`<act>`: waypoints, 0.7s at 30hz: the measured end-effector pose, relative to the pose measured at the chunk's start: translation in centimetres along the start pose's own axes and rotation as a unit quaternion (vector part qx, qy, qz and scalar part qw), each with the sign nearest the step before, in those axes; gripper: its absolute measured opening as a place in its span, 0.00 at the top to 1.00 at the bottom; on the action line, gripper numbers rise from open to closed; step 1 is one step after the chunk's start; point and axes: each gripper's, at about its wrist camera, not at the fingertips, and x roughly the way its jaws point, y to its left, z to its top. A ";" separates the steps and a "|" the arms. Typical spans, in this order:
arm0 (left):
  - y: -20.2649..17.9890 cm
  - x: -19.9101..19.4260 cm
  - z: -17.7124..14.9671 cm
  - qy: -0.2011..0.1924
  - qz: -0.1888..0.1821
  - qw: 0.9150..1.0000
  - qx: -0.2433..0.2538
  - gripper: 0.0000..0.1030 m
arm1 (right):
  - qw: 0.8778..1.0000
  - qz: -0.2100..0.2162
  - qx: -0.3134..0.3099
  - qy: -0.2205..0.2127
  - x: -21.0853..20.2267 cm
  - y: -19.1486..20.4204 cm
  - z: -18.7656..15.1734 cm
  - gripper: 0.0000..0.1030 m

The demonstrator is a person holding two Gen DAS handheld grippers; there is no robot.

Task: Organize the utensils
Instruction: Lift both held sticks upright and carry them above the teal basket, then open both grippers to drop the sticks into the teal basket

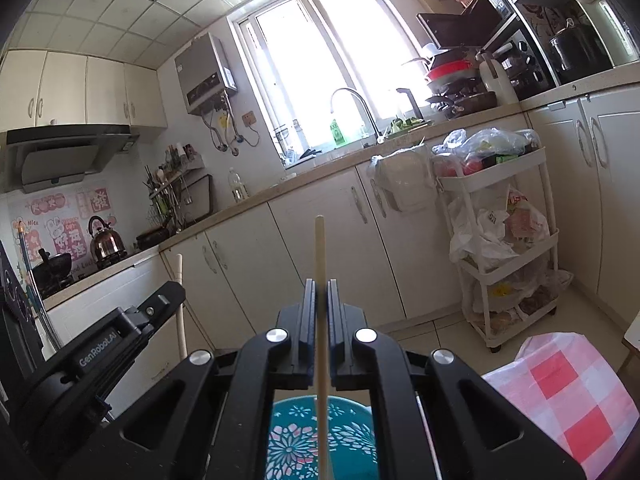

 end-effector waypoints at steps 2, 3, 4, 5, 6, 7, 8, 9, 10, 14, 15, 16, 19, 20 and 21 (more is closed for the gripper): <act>0.4 0.5 -0.8 0.007 0.005 1.000 0.001 0.95 | 1.000 -0.003 -0.004 0.006 0.1 -0.3 -0.9 0.94; 0.6 0.5 -1.2 0.009 0.007 1.000 0.000 0.95 | 1.000 -0.004 -0.005 0.012 0.2 -0.5 -1.3 0.94; 0.8 0.6 -1.7 0.015 0.008 1.000 -0.001 0.95 | 1.000 -0.004 -0.005 0.016 0.3 -0.6 -1.8 0.94; 0.8 0.7 -2.2 0.021 0.009 1.000 0.001 0.95 | 1.000 -0.005 -0.006 0.020 0.3 -0.7 -2.2 0.94; 0.9 0.7 -2.8 0.027 0.010 1.000 0.005 0.95 | 1.000 -0.005 -0.010 0.024 0.3 -0.8 -2.5 0.94; 1.0 0.7 -3.3 0.032 0.011 0.999 0.007 0.95 | 0.999 -0.004 -0.013 0.030 0.4 -0.8 -2.9 0.94; 1.2 0.7 -3.9 0.041 0.010 0.999 0.008 0.95 | 0.999 -0.002 -0.017 0.038 0.4 -0.8 -3.2 0.94; 1.2 0.8 -4.3 0.051 0.011 0.999 0.011 0.95 | 0.999 0.000 -0.020 0.046 0.4 -0.7 -3.5 0.94; 1.1 0.8 -4.9 0.066 0.014 0.998 0.017 0.95 | 0.998 0.000 -0.023 0.052 0.2 -0.8 -3.7 0.90; 0.8 -0.7 -6.5 0.095 0.030 0.994 0.046 0.91 | 0.998 -0.003 -0.018 0.060 -1.8 -1.5 -4.0 0.80; 0.6 -1.4 -6.7 0.099 0.037 0.993 0.053 0.85 | 0.998 -0.004 -0.015 0.062 -2.7 -1.8 -4.0 0.79; 0.5 -2.1 -6.9 0.101 0.043 0.992 0.058 0.77 | 0.998 -0.005 -0.012 0.064 -3.4 -2.1 -4.0 0.76; 0.1 -4.6 -7.4 0.102 0.068 0.990 0.073 0.59 | 0.997 -0.012 -0.001 0.072 -6.5 -3.1 -4.3 0.74; -0.1 -5.5 -7.6 0.105 0.075 0.989 0.079 0.57 | 0.997 -0.015 0.000 0.077 -7.5 -3.3 -4.5 0.73; -0.2 -6.3 -7.7 0.109 0.081 0.987 0.084 0.54 | 0.997 -0.018 0.000 0.081 -8.4 -3.5 -4.7 0.71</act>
